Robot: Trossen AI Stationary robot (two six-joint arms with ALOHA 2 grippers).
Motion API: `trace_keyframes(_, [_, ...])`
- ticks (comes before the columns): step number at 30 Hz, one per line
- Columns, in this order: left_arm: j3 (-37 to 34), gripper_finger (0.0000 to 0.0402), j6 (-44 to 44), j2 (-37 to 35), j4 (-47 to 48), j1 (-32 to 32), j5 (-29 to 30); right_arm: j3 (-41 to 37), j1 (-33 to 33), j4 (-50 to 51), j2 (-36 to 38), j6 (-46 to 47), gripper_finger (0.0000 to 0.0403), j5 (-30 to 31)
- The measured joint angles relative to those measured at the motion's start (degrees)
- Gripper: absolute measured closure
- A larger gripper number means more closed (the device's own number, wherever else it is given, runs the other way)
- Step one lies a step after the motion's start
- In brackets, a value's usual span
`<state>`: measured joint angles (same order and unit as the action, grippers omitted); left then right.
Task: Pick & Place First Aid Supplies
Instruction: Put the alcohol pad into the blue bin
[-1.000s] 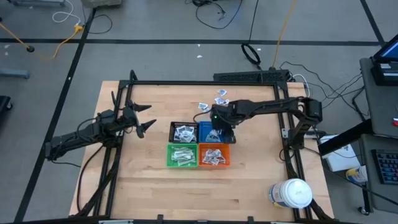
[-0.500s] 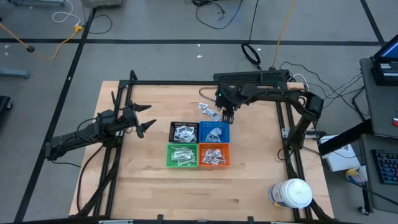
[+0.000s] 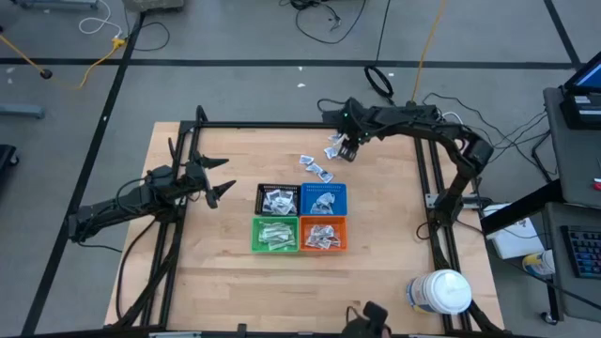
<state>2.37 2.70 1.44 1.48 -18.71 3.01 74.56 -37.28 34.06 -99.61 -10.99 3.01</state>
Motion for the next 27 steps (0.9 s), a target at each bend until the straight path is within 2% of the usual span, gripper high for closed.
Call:
trace_keyframes(8, [0.0, 0.0037, 0.0, 0.0, 0.0, 0.0, 0.0, 0.0, -2.7, -0.4, -2.8, 3.9, 0.0242, -0.1])
trace_keyframes(15, [0.0, 0.0037, 0.0, 0.0, 0.0, 0.0, 0.0, 0.0, -2.0, -4.3, -7.8, -5.9, 0.0243, -0.3])
trace_keyframes(20, [0.0, 0.0036, 0.0, 0.0, 0.0, 0.0, 0.0, 0.0, -2.0, -3.8, -11.0, -11.7, 0.0243, -3.1])
trace_keyframes(27, [0.0, 0.0036, 0.0, 0.0, 0.0, 0.0, 0.0, 0.2, -2.0, -4.0, -12.7, -13.2, 0.0244, -4.3])
